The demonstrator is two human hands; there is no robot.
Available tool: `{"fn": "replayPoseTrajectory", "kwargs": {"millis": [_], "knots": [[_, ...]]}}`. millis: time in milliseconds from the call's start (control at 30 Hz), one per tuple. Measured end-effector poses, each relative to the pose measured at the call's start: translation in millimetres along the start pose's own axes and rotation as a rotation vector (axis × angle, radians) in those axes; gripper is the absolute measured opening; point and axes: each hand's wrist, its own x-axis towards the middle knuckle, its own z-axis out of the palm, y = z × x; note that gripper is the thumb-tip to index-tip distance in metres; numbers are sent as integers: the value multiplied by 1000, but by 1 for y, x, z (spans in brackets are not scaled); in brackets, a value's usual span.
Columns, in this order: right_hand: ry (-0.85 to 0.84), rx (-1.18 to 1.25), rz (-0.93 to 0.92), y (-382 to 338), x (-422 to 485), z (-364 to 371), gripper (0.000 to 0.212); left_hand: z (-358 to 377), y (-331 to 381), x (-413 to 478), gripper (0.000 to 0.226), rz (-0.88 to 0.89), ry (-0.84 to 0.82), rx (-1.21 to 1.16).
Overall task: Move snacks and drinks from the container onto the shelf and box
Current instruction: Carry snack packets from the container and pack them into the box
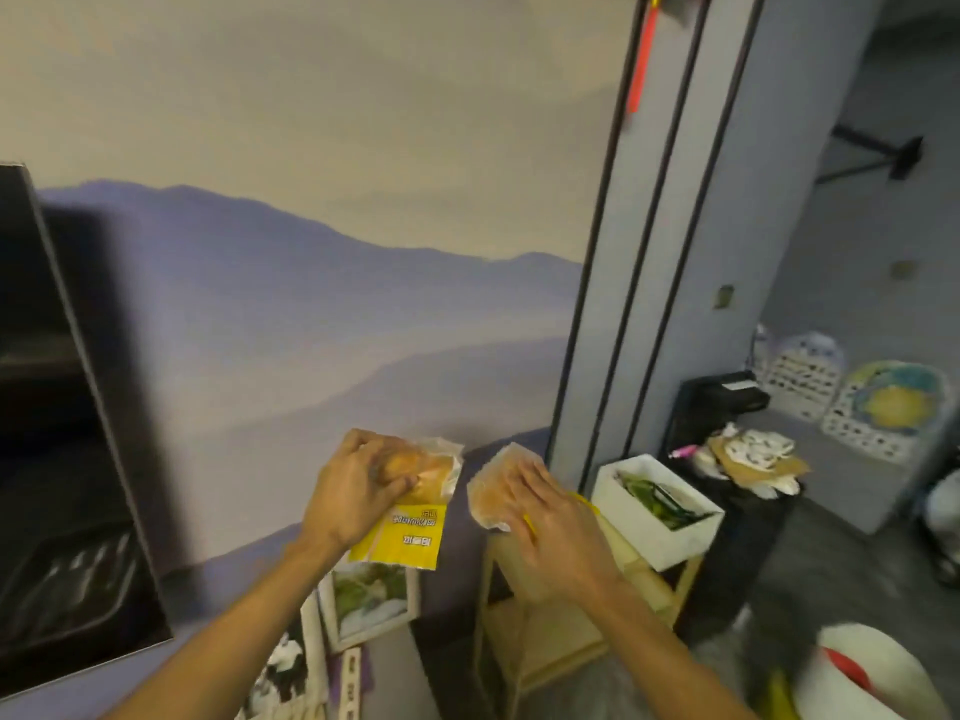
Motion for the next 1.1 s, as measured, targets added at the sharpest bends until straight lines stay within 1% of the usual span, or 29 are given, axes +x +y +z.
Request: {"fn": "replayPoseTrajectory", "kwargs": {"millis": [133,267,400,533,633,700,800,867,933,1033,1100], "knots": [[-45,-62,111,101,-45,-35,63,87,81,26,46,69,-60,-65],[-53,-53,228,173,-90,-61,64,162,144,43,44,113,-120,-136],[-105,-58,314,237,-129,-63,62,228,185,59,42,133,-198,-164],[-167,-59,409,293,-149,-60,64,294,212,88,45,141,-278,-168],[-197,-59,448,338,-146,-55,69,345,229,118,43,156,-296,-172],[-204,-57,452,374,-139,-46,70,379,237,140,41,128,-311,-171],[-217,-57,446,430,-120,-27,66,430,241,176,30,83,-377,-162],[-229,-63,428,466,-105,-14,63,461,243,201,23,41,-435,-205],[-235,-50,417,498,-88,-3,61,483,243,229,18,42,-443,-209],[-232,-41,403,541,-65,13,56,512,243,273,26,30,-396,-166],[-237,-21,375,570,-51,27,55,529,244,299,28,5,-413,-169]]}}
